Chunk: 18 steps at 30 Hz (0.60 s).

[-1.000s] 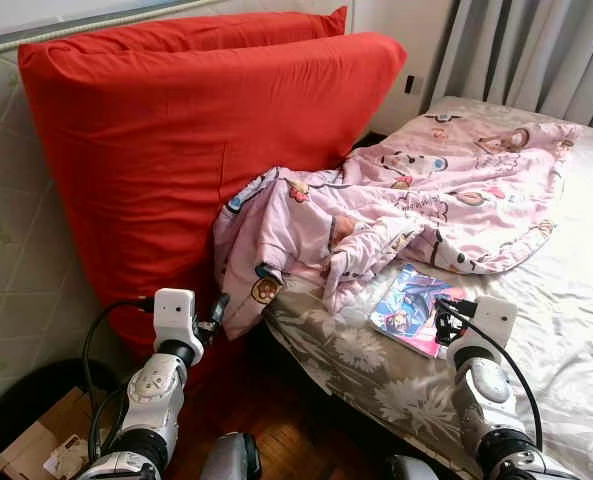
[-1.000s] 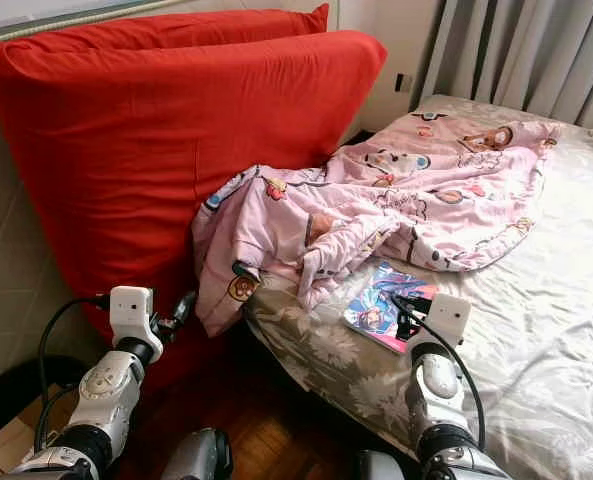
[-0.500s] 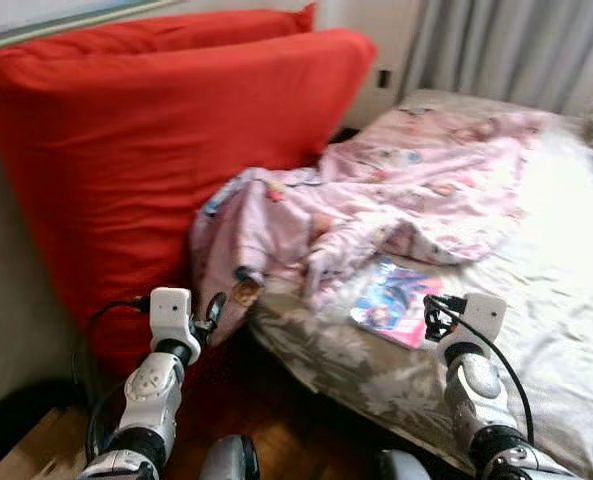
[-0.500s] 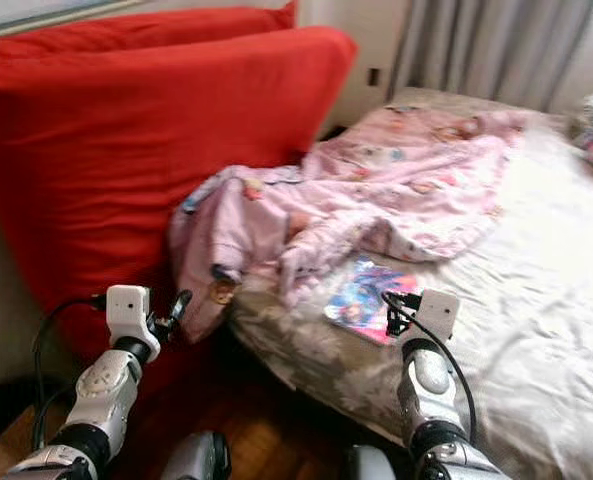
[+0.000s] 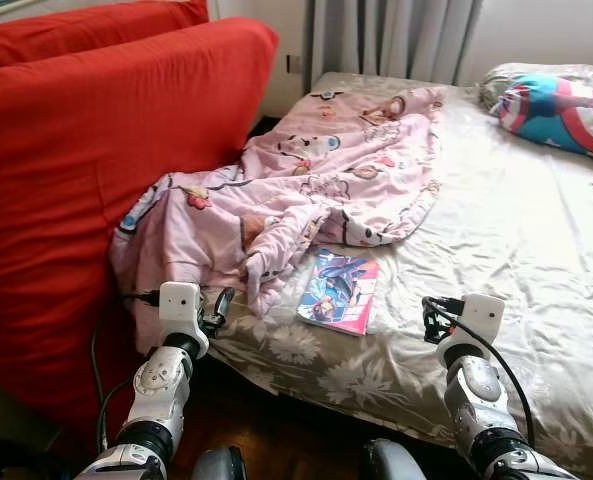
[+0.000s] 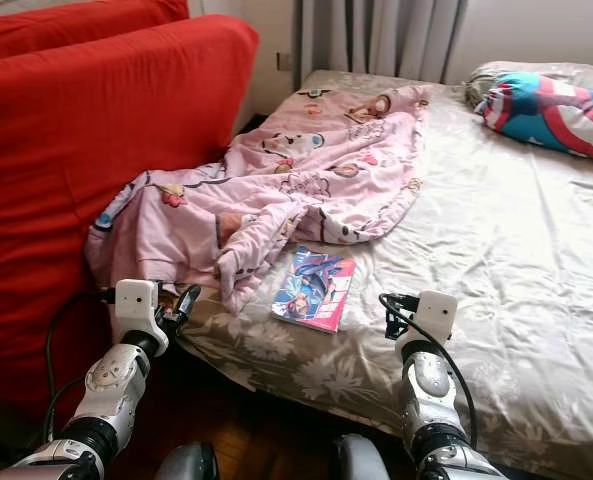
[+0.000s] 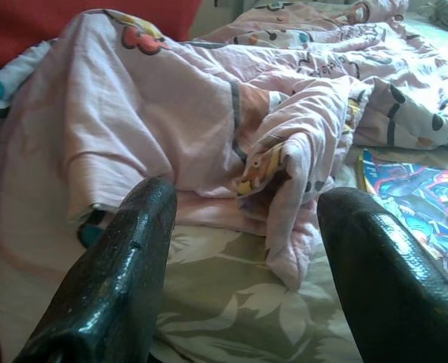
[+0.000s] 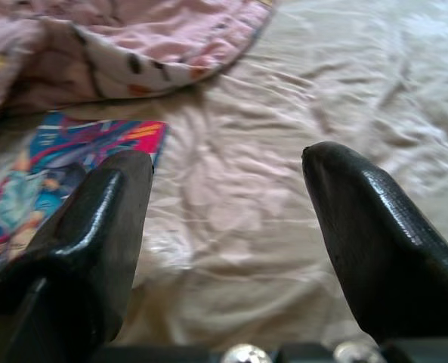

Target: Clean up the room

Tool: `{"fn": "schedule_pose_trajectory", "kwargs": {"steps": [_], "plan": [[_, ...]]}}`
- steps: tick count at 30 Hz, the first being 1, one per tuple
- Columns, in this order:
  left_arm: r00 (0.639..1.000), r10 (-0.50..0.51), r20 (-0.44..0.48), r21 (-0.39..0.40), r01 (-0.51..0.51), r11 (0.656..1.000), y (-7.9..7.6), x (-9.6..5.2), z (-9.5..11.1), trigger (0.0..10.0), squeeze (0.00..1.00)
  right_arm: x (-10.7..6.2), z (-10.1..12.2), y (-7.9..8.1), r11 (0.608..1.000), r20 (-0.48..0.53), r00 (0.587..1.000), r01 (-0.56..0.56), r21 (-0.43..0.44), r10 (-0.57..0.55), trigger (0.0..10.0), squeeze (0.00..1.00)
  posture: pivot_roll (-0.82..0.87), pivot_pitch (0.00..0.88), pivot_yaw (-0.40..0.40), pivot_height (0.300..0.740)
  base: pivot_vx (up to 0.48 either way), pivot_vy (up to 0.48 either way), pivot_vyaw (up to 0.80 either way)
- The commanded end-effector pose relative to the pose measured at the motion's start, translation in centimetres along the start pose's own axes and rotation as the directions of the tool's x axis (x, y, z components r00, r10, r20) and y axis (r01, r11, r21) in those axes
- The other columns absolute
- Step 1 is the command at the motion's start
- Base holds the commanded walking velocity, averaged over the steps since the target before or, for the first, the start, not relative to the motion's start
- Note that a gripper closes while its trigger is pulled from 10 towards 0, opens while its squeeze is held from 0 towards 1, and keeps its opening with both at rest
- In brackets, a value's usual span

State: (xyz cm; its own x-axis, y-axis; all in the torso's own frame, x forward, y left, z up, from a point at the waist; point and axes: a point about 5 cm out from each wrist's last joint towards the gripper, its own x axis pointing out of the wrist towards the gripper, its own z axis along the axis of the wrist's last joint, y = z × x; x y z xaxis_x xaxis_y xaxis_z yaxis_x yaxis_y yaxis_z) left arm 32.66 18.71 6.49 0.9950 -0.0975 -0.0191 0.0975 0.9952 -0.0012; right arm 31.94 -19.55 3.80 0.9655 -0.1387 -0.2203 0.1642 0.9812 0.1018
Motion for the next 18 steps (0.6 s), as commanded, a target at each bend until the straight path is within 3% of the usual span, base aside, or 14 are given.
{"fn": "schedule_pose_trajectory", "kwargs": {"steps": [1, 3, 4, 6, 18], "plan": [[1.000, 0.016, -0.007, -0.008, -0.017, 1.000, 0.47, -0.21, -0.13, 10.0, 0.00, 0.10, 0.41, 0.69, 0.999, 0.028, 0.999, -0.046, -0.021, 0.046, 10.0, 0.00, 0.03, 0.015, 0.014, 0.595, 0.000, 0.000, 0.00], [1.000, 0.017, -0.006, -0.008, -0.017, 1.000, 0.47, -0.21, -0.13, 10.0, 0.00, 0.10, 0.48, 0.74, 0.998, 0.034, 0.998, -0.052, -0.027, 0.053, 10.0, 0.00, 0.03, 0.015, 0.014, 0.595, 0.000, 0.000, 0.24], [1.000, 0.016, -0.006, -0.008, -0.016, 1.000, 0.45, -0.22, -0.13, 10.0, 0.00, 0.09, 0.58, 0.94, 0.995, 0.041, 0.996, -0.070, -0.077, 0.074, 10.0, 0.00, 0.03, 0.009, 0.014, 0.595, 0.000, 0.000, 0.80], [1.000, 0.015, -0.006, -0.009, -0.015, 1.000, 0.40, -0.24, -0.15, 10.0, 0.00, 0.01, 0.34, 1.18, 0.996, 0.033, 0.997, -0.073, -0.051, 0.075, 10.0, 0.00, 0.03, 0.009, 0.014, 0.595, 0.000, 0.000, 0.68], [1.000, 0.012, -0.007, -0.008, -0.012, 1.000, 0.38, -0.25, -0.17, 10.0, 0.00, -0.05, 0.30, 1.24, 0.995, 0.038, 0.996, -0.084, -0.053, 0.087, 10.0, 0.00, 0.03, 0.008, 0.015, 0.595, 0.000, 0.000, 0.00]]}}
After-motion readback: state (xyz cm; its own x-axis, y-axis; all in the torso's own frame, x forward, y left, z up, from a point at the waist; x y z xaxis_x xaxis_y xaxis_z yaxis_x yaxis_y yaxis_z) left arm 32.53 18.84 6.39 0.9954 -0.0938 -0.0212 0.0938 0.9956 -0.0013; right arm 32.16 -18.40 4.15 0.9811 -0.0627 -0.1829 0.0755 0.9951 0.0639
